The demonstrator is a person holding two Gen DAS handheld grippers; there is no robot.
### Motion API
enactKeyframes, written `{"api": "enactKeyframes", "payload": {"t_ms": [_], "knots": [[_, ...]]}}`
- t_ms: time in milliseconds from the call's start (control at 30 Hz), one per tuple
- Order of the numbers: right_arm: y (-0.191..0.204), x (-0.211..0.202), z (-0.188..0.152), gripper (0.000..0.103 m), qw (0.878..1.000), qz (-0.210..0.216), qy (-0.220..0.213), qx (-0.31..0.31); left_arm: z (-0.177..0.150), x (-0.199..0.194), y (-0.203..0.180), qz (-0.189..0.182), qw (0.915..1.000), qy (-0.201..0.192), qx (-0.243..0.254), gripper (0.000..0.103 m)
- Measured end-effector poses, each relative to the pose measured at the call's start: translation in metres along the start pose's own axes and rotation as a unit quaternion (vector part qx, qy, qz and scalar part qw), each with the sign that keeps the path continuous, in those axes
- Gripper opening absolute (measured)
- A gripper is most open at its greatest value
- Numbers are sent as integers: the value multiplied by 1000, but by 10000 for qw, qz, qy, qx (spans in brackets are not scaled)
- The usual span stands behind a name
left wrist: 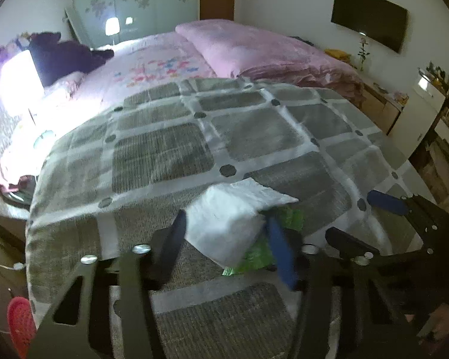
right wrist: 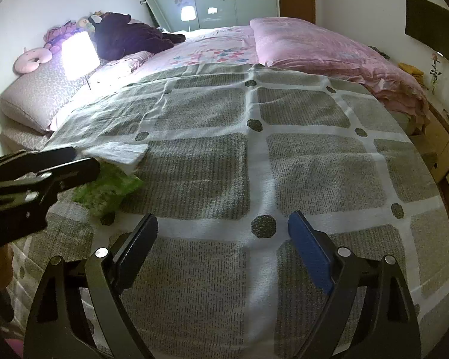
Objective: Collect trash
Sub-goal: 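Grasp the white tissue with the left tool, then grasp the green snack bag with the right tool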
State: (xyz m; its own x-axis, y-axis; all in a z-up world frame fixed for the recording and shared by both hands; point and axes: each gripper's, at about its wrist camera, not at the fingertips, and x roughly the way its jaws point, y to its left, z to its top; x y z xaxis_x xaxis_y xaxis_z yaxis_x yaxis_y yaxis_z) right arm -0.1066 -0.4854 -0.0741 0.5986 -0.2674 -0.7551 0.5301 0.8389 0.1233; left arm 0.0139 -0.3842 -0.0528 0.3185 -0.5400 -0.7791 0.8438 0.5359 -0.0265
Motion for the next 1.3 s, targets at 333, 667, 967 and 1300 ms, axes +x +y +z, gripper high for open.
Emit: {"api": "enactKeyframes", "payload": {"t_ms": [333, 667, 967, 1300], "knots": [[0, 0, 0, 86, 10000, -4, 2, -3, -7, -17, 21, 36, 9995, -133, -283, 13], [3, 4, 0, 87, 9996, -199, 88, -173, -31, -51, 40, 253, 9980, -338, -467, 10], [9, 7, 1, 96, 9992, -186, 194, -312, -61, -74, 60, 525, 9957, -388, -653, 10], [10, 8, 1, 96, 9991, -193, 204, -314, -76, -83, 71, 529, 9944, -405, -820, 10]]}}
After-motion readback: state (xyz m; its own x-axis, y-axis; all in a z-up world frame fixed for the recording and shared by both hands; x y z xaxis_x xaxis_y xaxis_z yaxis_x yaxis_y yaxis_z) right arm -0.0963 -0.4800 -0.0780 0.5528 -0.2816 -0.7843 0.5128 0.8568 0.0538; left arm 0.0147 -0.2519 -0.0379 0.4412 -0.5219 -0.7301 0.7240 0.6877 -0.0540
